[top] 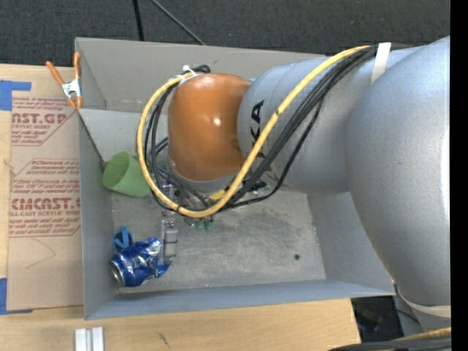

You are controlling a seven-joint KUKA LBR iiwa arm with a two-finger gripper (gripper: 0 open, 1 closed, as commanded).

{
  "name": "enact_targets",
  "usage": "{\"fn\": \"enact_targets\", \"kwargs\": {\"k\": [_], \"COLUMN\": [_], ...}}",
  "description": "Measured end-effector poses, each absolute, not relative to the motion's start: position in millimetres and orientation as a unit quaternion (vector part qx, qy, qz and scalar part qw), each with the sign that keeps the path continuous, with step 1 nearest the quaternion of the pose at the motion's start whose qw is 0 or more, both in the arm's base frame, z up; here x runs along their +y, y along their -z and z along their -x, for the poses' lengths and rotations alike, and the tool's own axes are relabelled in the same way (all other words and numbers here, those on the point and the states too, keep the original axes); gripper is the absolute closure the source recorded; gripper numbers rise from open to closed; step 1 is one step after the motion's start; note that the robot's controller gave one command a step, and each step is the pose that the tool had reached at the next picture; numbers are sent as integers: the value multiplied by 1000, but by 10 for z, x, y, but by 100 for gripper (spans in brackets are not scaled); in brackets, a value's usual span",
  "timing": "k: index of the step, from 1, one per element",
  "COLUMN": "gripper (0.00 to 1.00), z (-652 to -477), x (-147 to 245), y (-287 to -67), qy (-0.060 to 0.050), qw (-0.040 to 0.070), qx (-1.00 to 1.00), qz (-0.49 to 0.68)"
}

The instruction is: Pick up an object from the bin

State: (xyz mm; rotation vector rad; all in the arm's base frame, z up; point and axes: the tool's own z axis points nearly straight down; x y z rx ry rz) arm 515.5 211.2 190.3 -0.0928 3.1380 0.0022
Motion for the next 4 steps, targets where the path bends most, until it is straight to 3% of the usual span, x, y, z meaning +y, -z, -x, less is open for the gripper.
{"fn": "enact_targets", "kwargs": {"k": [1, 2, 3, 4], "gripper": [0, 0, 0, 100], "z": [-5842, -5399, -4870, -4852], "x": [1828, 1993, 2360, 2366], "y": [-1897, -687, -723, -707], "qy": [0, -1, 1, 0], "qw": [3, -4, 6, 4], "qx": [968, 968, 933, 933], "qz": [252, 252, 360, 359]}}
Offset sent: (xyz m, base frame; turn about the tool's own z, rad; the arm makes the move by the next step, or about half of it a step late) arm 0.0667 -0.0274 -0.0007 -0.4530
